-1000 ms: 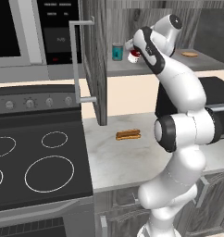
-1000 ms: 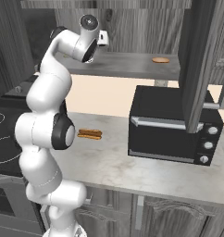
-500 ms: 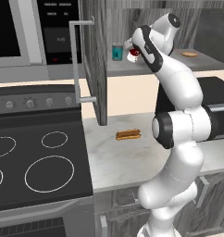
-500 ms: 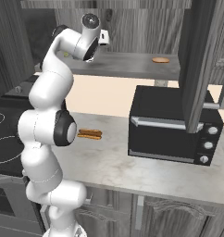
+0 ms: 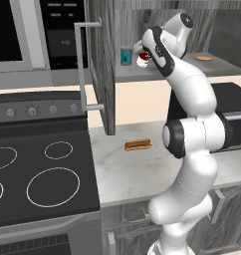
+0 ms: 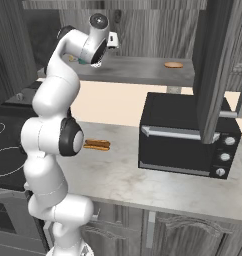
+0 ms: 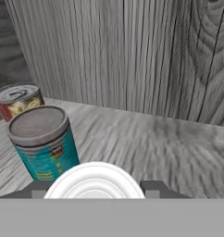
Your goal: Pick the cans from the counter and place them in their designated side in the cabinet.
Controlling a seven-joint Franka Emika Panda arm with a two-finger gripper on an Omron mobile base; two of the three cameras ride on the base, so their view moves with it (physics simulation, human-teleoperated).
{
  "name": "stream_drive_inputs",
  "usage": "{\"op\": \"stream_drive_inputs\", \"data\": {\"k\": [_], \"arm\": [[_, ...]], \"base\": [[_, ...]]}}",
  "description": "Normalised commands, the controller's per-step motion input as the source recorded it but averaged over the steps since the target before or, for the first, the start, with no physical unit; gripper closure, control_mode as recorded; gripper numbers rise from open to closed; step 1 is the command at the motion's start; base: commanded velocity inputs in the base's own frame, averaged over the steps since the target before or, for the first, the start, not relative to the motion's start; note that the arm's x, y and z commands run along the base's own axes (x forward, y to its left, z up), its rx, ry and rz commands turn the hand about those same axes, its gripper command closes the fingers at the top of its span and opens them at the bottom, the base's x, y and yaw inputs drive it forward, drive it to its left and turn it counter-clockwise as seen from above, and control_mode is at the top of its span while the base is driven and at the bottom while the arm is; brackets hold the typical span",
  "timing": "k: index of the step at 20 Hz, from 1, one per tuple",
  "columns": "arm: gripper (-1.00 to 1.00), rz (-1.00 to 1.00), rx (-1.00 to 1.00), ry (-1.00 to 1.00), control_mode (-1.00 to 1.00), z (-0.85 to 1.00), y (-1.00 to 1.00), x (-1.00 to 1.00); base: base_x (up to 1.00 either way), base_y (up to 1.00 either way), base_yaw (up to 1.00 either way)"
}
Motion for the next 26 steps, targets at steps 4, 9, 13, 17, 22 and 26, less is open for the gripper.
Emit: {"op": "stream_drive_inputs", "data": {"k": [4,9,13,17,22,26], "arm": [[1.0,0.0,0.0,0.02,-1.0,-0.14,0.06,0.1],[1.0,0.0,0.0,0.01,-1.0,-0.15,0.03,0.1],[1.0,0.0,0.0,0.0,-1.0,-0.2,0.02,0.06],[1.0,0.0,0.0,0.0,-1.0,-0.23,0.02,0.04],[1.0,0.0,0.0,0.0,-1.0,-0.24,0.03,0.0],[1.0,0.0,0.0,0.0,-1.0,-0.25,0.04,0.0]], "base": [[0.0,0.0,0.0],[0.0,0.0,0.0],[0.0,0.0,0.0],[0.0,0.0,0.0],[0.0,0.0,0.0],[0.0,0.0,0.0]]}}
